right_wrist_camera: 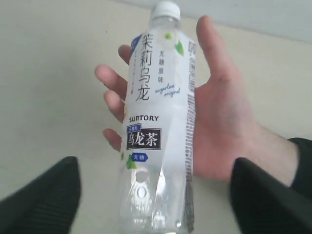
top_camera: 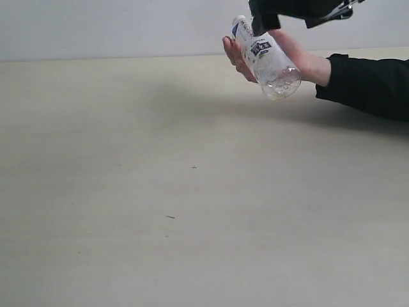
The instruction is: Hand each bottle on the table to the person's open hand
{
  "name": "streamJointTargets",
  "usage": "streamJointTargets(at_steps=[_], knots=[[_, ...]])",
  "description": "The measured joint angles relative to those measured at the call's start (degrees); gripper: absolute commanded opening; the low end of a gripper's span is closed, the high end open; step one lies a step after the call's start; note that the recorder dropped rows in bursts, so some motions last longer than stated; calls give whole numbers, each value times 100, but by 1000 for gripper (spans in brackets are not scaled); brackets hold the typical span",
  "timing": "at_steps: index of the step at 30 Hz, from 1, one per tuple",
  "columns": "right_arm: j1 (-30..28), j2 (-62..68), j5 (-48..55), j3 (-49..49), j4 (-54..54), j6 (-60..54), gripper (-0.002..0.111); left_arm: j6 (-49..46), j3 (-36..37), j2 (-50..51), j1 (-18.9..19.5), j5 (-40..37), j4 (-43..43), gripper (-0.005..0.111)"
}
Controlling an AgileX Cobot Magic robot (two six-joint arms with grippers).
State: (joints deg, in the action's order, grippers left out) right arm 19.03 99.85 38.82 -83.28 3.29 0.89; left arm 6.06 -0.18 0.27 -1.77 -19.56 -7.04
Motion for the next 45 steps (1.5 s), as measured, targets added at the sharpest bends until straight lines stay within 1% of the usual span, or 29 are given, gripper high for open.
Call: streamJointTargets(at_steps=[1,2,3,6,11,14,16,20,24,32,35,37,40,42,45], knots=[[0,-143,23,27,0,-12,14,0,0,0,0,0,0,3],[0,-370,26,126,0,-23,1,0,0,0,0,0,0,3],[0,-530,37,227,0,-23,3,0,0,0,0,0,0,3],[0,-1157,37,771,0,-10,1,0,0,0,0,0,0,3],[0,-2451,-75,2282,106,31,0,0,0,0,0,0,0,3],[0,-3214,-65,2977,167,221,0,0,0,0,0,0,0,3],[0,-3660,4,3248,186,363,0,0,0,0,0,0,0,3],[0,-4320,261,3423,208,448,0,0,0,0,0,0,0,3],[0,-4824,298,3431,208,464,0,0,0,0,0,0,0,3],[0,-5526,347,3431,350,583,0,0,0,0,0,0,0,3],[0,-5859,-13,3607,376,635,0,0,0,0,0,0,0,3],[-9,-6235,-347,3923,285,579,0,0,0,0,0,0,0,3],[-128,-6889,-1098,4748,-13,504,0,0,0,0,0,0,0,3],[-305,-7309,-1698,5354,-174,480,0,0,0,0,0,0,0,3],[-596,-7814,-2284,6106,-282,468,0,0,0,0,0,0,0,3]])
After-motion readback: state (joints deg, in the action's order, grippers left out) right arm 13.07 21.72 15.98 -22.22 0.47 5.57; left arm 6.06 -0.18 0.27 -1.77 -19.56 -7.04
